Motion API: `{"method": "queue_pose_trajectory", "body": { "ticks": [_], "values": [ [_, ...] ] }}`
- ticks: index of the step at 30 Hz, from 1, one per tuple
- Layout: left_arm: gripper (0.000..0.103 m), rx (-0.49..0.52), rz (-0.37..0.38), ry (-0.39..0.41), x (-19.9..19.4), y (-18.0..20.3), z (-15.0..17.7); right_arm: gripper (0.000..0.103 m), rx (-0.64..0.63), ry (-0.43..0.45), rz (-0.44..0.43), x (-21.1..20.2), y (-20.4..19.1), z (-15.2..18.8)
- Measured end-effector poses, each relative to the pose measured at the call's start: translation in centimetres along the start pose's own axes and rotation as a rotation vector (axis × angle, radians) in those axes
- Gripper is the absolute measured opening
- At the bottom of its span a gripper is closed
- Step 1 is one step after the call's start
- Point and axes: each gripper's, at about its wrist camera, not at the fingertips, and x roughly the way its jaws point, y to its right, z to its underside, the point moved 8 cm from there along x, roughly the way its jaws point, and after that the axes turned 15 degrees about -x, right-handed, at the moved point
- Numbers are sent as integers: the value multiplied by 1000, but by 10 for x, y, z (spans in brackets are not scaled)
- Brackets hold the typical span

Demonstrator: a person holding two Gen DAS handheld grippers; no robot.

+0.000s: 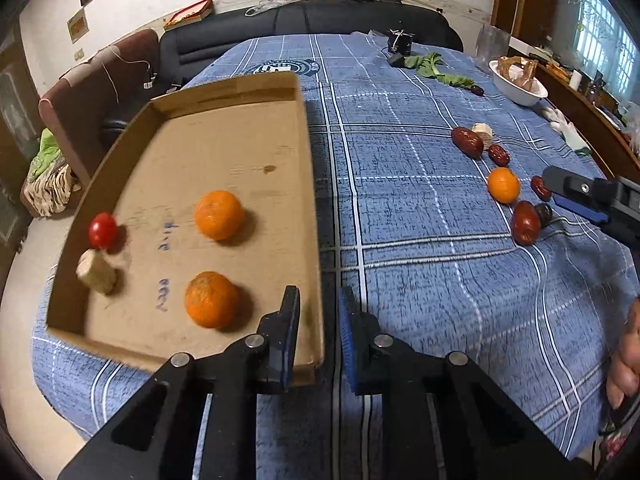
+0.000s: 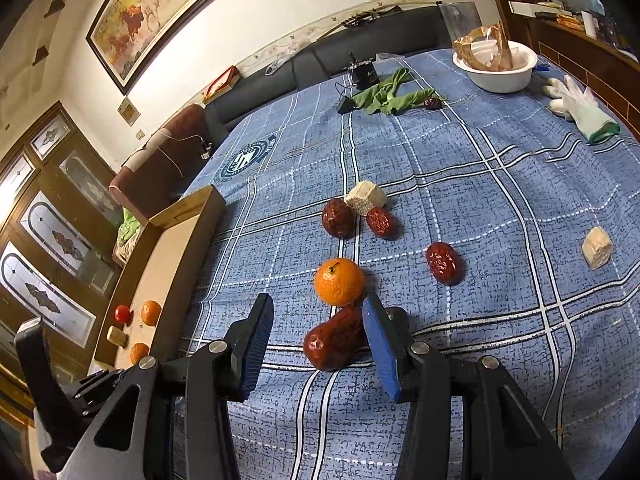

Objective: Organize fruits
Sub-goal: 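Move both tools back toward the remaining fruits on the tablecloth, then grasp a white yam chunk with the right tool while the left tool grasps an orange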

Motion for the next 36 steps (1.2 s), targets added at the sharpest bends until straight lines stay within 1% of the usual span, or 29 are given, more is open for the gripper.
{"method": "queue_pose_trajectory", "body": {
  "ticks": [4, 6, 7, 8, 9, 10, 13, 14, 15, 17, 18, 20, 23, 25, 26, 28, 32, 36],
  "values": [
    [20, -18, 18, 2, -6, -6, 1, 51, 1, 4, 8, -4, 3, -2],
    [23, -42, 37, 23, -13, -5, -6, 51, -8, 6, 15, -6, 4, -4],
    [30, -47, 42, 38, -15, -3, -9, 51, -15, 12, 23, -10, 6, -7],
    [36, -56, 55, 74, -25, -1, -16, 51, -26, 22, 37, -15, 9, -10],
    [51, -64, 70, 103, -34, 1, -21, 51, -36, 32, 54, -21, 12, -14],
    [61, -72, 87, 135, -42, 5, -27, 51, -50, 43, 78, -28, 16, -18],
    [67, -66, 125, 209, -62, 18, -41, 52, -104, 75, 127, -56, 29, -33],
    [70, -57, 144, 230, -67, 27, -46, 59, -123, 96, 141, -68, 34, -38],
    [75, -46, 165, 243, -69, 36, -49, 65, -138, 114, 159, -77, 39, -41],
    [76, -24, 185, 248, -65, 54, -51, 65, -166, 141, 206, -92, 53, -43],
    [76, -5, 195, 240, -60, 64, -50, 65, -166, 130, 230, -95, 63, -41],
    [76, 25, 208, 219, -51, 78, -46, 65, -128, 82, 248, -91, 81, -33],
    [76, 75, 235, 160, -29, 101, -31, 65, -37, 28, 211, -78, 105, -15],
    [76, 90, 251, 116, -18, 110, -21, 65, -7, 3, 189, -68, 113, -5],
    [76, 92, 260, 91, -12, 114, -18, 65, 9, -7, 182, -63, 120, -1],
    [75, 88, 269, 65, -3, 120, -18, 65, 32, -13, 194, -60, 131, 1],
    [75, 73, 277, 45, 10, 128, -31, 64, 70, -8, 260, -64, 160, 5],
    [75, 64, 293, 16, 31, 140, -40, 64, 87, -19, 272, -64, 176, 10]
  ]
}}
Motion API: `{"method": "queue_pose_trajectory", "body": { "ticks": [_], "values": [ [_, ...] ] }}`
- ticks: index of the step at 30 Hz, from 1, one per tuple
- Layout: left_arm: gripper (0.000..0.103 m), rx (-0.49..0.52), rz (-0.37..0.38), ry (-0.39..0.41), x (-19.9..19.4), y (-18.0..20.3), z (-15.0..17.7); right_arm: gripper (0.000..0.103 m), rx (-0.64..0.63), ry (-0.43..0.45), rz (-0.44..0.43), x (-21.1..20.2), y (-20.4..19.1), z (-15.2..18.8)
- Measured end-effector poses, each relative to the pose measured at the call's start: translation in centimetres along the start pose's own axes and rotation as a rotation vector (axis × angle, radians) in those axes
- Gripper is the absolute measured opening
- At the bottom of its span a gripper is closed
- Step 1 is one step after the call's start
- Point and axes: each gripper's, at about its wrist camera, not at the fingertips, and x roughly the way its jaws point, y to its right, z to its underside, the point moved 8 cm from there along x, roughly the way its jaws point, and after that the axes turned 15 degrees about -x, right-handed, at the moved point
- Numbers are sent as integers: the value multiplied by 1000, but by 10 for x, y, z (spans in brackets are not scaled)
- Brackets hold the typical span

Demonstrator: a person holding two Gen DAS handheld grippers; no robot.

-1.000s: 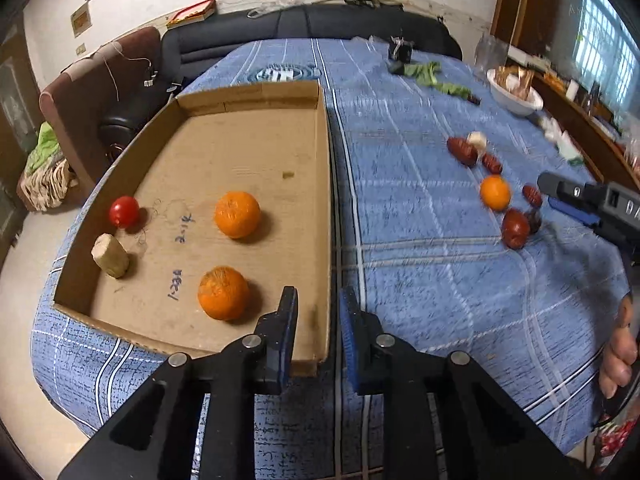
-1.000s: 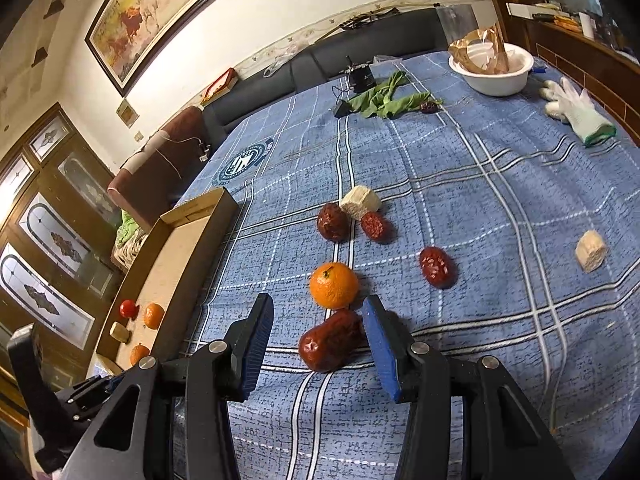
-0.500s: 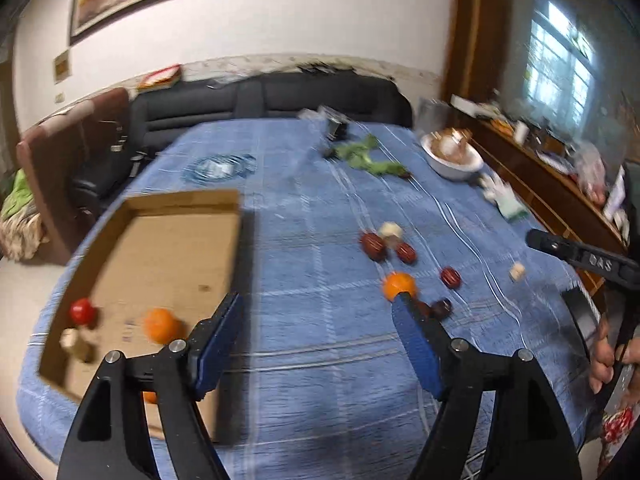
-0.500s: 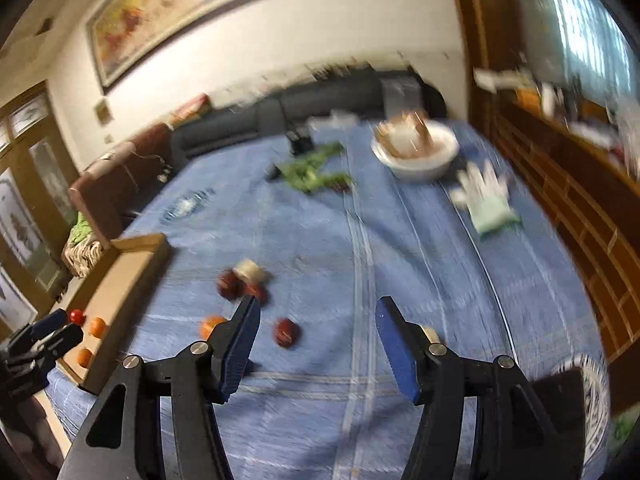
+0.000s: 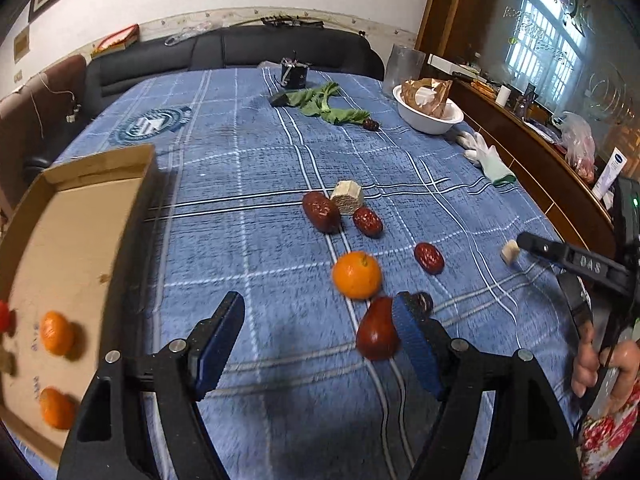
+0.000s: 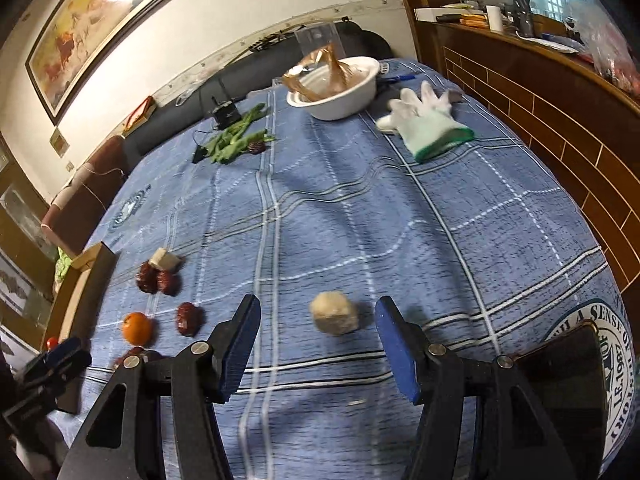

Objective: Organize fruits
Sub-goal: 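Grasp a white yam chunk with the right tool while the left tool grasps an orange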

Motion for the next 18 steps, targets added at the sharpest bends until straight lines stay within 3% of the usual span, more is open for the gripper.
{"method": "queue_pose_trajectory", "body": {
  "ticks": [9, 11, 13, 14, 16, 18],
  "values": [
    [75, 22, 24, -65, 40, 20, -3, 62, -57, -59, 19, 27, -3, 5],
    [70, 39, 25, -79, 48, 26, -1, 61, -62, -61, 25, 30, -3, 4],
    [54, 45, 23, -104, 56, 29, 1, 57, -73, -62, 30, 31, -4, 3],
    [50, 46, 17, -111, 59, 29, 2, 51, -80, -65, 36, 32, -4, 3],
    [33, 68, -5, -88, 59, 30, 2, 45, -94, -67, 55, 33, -5, 3],
    [33, 68, 0, -83, 58, 31, 3, 34, -102, -67, 66, 34, -6, 3]
  ]
}}
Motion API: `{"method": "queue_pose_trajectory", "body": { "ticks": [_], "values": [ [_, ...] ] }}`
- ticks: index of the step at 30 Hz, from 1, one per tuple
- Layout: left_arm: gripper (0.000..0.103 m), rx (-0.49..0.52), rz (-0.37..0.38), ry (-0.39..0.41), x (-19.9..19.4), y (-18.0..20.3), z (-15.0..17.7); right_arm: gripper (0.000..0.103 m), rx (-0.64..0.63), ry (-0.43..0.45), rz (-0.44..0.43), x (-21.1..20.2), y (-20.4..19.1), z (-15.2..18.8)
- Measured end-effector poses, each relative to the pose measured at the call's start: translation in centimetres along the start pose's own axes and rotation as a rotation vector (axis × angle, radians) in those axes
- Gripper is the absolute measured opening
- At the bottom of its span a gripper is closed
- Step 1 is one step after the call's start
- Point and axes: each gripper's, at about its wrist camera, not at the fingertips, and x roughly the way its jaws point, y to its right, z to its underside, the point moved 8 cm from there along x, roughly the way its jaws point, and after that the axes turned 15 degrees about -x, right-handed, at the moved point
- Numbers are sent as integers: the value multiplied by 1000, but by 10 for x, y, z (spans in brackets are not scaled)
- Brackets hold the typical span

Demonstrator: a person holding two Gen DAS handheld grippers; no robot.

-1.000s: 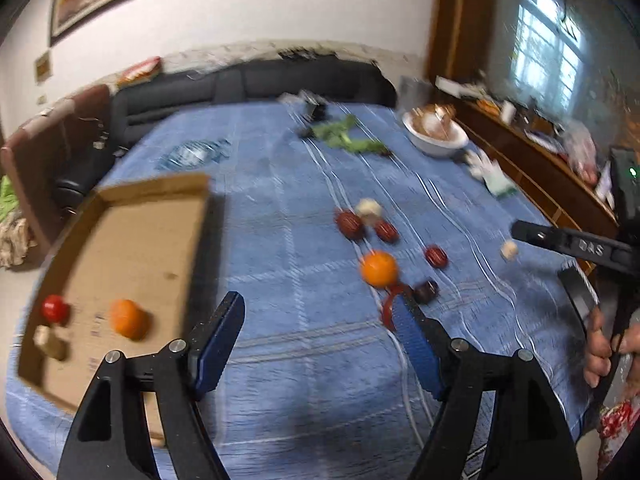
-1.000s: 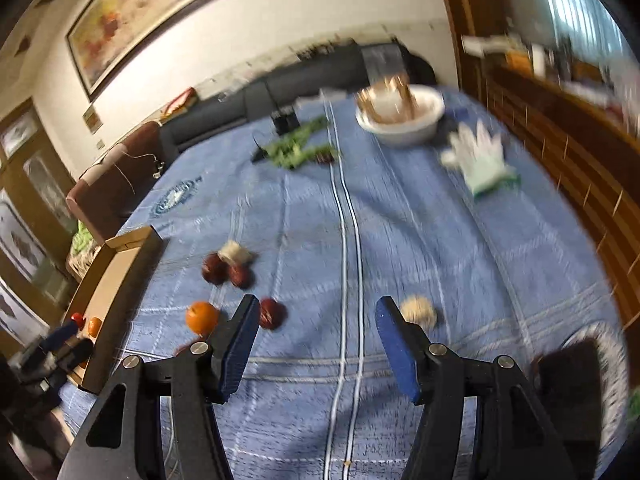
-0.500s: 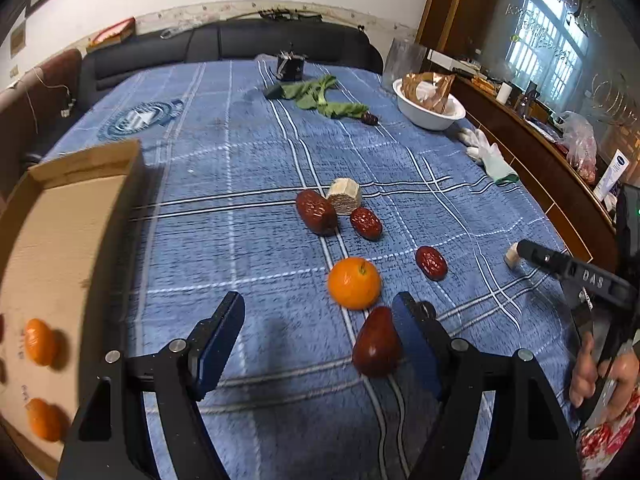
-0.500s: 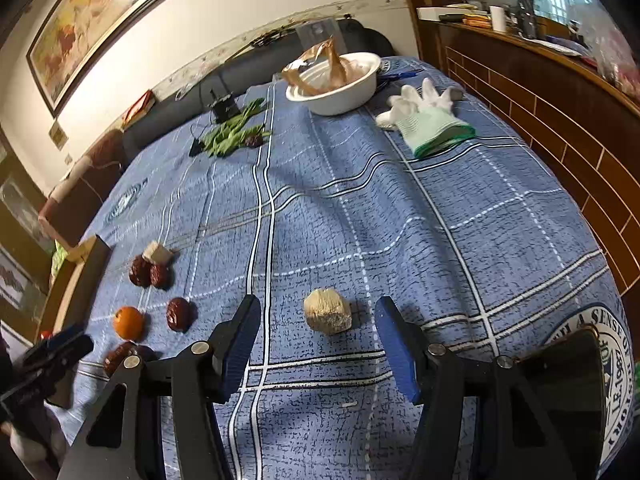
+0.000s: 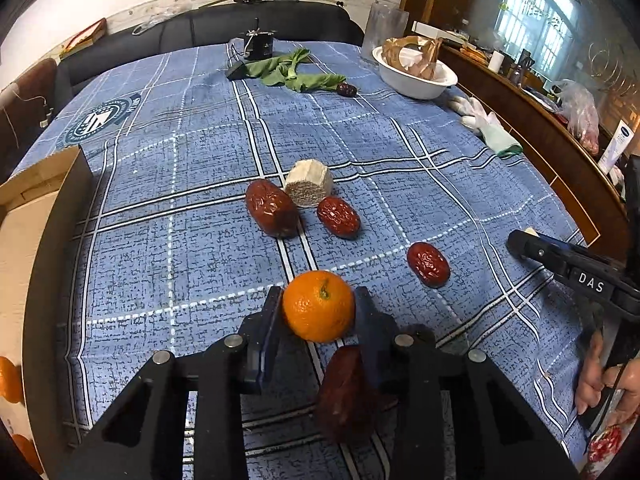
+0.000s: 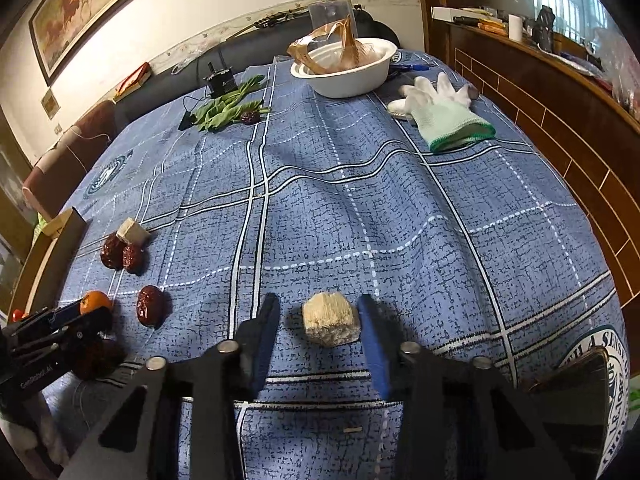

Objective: Organize fruits
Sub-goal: 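Grasp a white yam chunk with the right tool while the left tool grasps an orange, then carry the yam chunk and orange into the tray and open both tools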

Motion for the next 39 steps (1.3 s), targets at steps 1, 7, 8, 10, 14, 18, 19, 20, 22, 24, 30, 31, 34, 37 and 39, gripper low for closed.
{"method": "queue_pose_trajectory", "body": {
  "ticks": [1, 7, 8, 10, 14, 18, 19, 20, 22, 24, 30, 31, 34, 37, 39],
  "values": [
    [33, -1, 0, 3, -1, 0, 1, 30, -4, -1, 4, 0, -1, 0],
    [33, -23, 10, 23, -14, -5, 2, 28, -12, 9, -5, -6, -7, 1],
    [33, -34, 19, 30, -20, -7, 2, 28, -16, 18, -7, -10, -9, 1],
    [33, -51, 32, 47, -31, -12, 0, 28, -16, 34, -25, -17, -15, -1],
    [33, -83, 51, 93, -62, -27, -7, 28, -27, 63, -84, -33, -38, -11],
    [33, -142, 21, 163, -105, -72, -22, 28, -84, 90, -168, -46, -84, -27],
    [33, -154, 9, 175, -112, -83, -25, 29, -102, 96, -195, -48, -98, -32],
    [33, -175, -21, 192, -122, -102, -31, 29, -123, 100, -230, -50, -117, -38],
    [33, -216, -100, 215, -137, -142, -41, 29, -161, 104, -289, -52, -151, -48],
    [33, -239, -163, 219, -144, -174, -47, 29, -204, 107, -356, -53, -192, -58],
    [34, -338, -290, 162, -133, -265, -70, 29, -356, 95, -503, -42, -317, -81],
    [34, -346, -303, 156, -131, -272, -71, 29, -382, 88, -514, -37, -336, -82],
    [34, -403, -320, 106, -116, -299, -73, 29, -448, 51, -531, -18, -383, -84],
    [34, -443, -332, 57, -103, -317, -70, 30, -506, 15, -514, 5, -415, -84],
    [34, -453, -338, 36, -97, -324, -70, 30, -537, -2, -496, 19, -430, -84]
  ]
}}
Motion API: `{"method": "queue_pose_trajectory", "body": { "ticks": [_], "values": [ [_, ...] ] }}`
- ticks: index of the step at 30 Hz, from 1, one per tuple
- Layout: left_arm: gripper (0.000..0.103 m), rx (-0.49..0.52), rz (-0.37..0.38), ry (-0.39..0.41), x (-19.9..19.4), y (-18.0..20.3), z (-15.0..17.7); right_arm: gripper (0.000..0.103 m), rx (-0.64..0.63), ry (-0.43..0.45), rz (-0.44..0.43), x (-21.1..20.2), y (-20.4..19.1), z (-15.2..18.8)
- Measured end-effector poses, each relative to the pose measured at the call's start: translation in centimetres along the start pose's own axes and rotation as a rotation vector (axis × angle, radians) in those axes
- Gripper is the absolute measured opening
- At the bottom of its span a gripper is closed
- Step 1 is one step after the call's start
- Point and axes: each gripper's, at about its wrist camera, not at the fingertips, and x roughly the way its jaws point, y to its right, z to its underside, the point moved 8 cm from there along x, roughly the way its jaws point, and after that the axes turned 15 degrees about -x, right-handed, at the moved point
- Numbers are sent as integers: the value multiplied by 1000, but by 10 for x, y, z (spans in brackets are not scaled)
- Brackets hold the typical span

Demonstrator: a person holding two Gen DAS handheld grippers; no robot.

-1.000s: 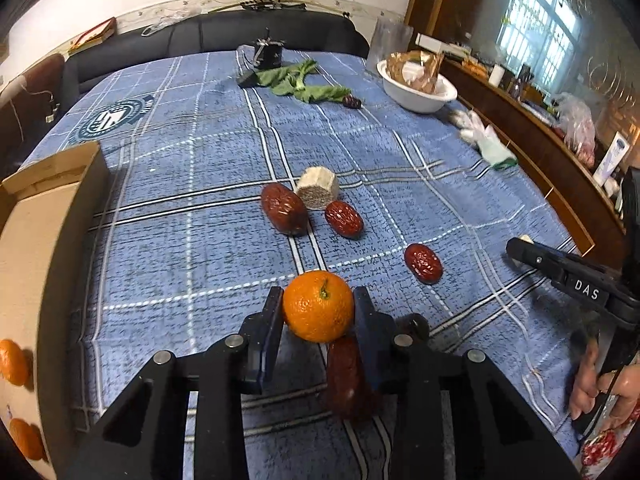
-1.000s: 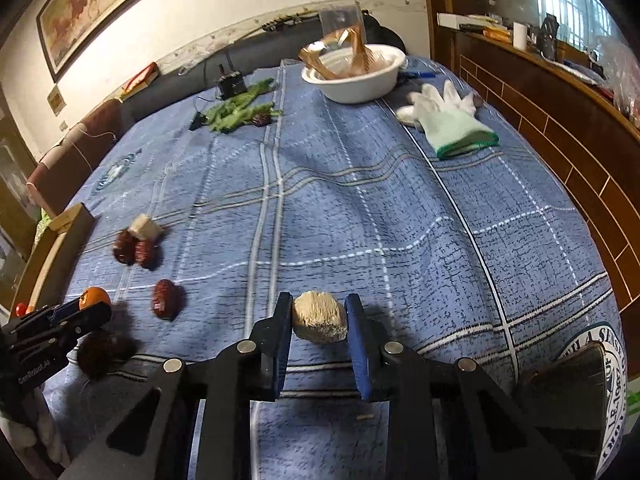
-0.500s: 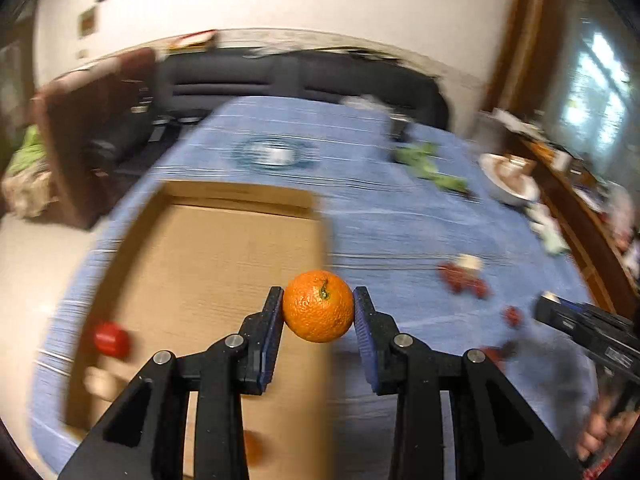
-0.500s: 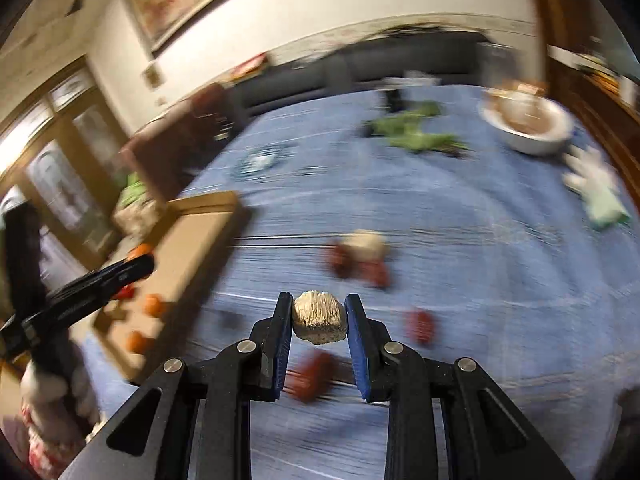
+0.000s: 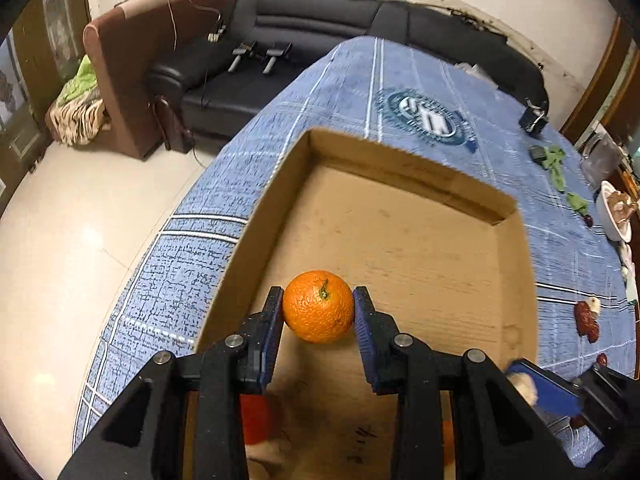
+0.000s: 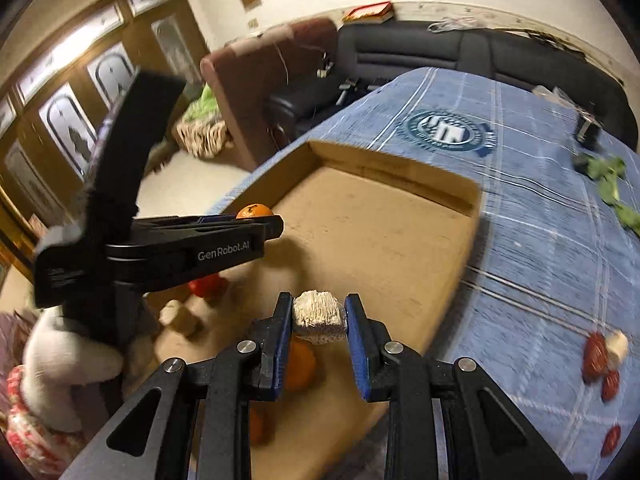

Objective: Organize fruits
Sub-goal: 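Carry the yam chunk and orange into the tray and open both tools, then grasp a dark dried date with the right tool while the left tool grasps a red date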

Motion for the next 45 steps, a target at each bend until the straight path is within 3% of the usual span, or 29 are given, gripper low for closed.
{"method": "queue_pose_trajectory", "body": {
  "ticks": [9, 15, 23, 27, 31, 33, 35, 38, 41, 45],
  "values": [
    [35, -29, 28, -16, 12, -10, 2, 30, -33, -82, 0, 47, -3, 5],
    [50, -35, 54, 54, -10, -8, -2, 31, -62, -82, 1, 52, -9, 3],
    [54, -40, 92, 179, -64, 1, 2, 31, -19, 5, 15, 0, 5, 2],
    [65, -16, 110, 272, -101, 18, 12, 31, 32, 68, 36, -42, 21, 13],
    [83, 29, 111, 387, -134, 44, 32, 35, 76, 154, 141, -91, 46, 37],
    [88, 46, 129, 431, -147, 63, 49, 44, 102, 193, 246, -114, 62, 57],
    [88, 43, 168, 429, -153, 80, 67, 45, 145, 206, 316, -129, 78, 81],
    [88, 31, 209, 392, -151, 100, 92, 45, 307, 181, 306, -139, 104, 121],
    [88, 59, 181, 391, -146, 118, 112, 45, 400, 150, 364, -147, 125, 153],
    [88, 143, 130, 392, -141, 141, 137, 45, 409, 131, 445, -163, 135, 169]
  ]
}}
